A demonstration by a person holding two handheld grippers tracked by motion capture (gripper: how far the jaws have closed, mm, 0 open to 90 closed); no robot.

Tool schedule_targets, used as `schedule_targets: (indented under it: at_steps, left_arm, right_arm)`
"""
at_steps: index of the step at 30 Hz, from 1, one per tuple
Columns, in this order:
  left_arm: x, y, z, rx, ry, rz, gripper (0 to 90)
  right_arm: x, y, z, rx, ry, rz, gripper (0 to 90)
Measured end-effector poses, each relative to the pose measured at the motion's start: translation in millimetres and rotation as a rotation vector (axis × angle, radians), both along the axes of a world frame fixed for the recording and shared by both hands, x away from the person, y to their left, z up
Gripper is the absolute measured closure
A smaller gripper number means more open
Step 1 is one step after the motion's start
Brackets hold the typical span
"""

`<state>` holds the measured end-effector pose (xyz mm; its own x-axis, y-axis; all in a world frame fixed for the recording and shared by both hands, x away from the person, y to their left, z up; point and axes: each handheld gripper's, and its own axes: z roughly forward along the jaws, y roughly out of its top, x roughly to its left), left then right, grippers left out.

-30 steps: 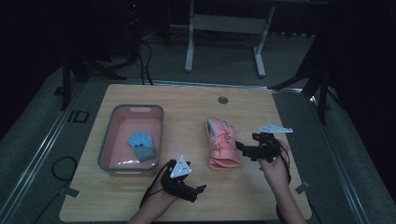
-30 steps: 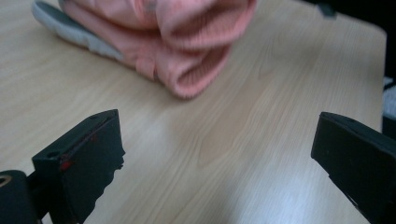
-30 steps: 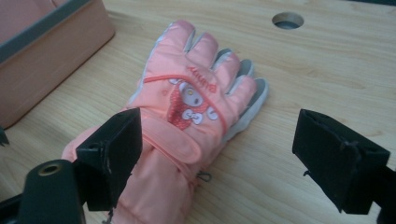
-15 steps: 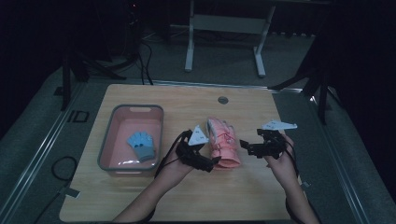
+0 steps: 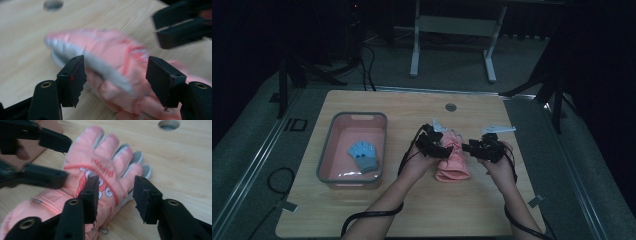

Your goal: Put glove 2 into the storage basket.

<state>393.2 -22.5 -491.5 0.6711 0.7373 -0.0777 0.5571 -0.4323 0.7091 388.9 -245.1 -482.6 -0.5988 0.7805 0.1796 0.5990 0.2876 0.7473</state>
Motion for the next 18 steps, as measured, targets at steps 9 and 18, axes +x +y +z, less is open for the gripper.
schedule_targets:
  at_steps: [9,18]
  left_arm:
    - [8.9,10.4,-33.2,-0.095,0.163,0.076,20.3]
    - [15.3,13.8,-46.9,-0.191,0.271,0.038,36.2]
  right_arm:
    - [12.9,0.0,-38.6,0.079,0.165,-0.028,40.1]
    - [29.2,-4.2,-59.8,0.188,0.362,-0.045,40.1]
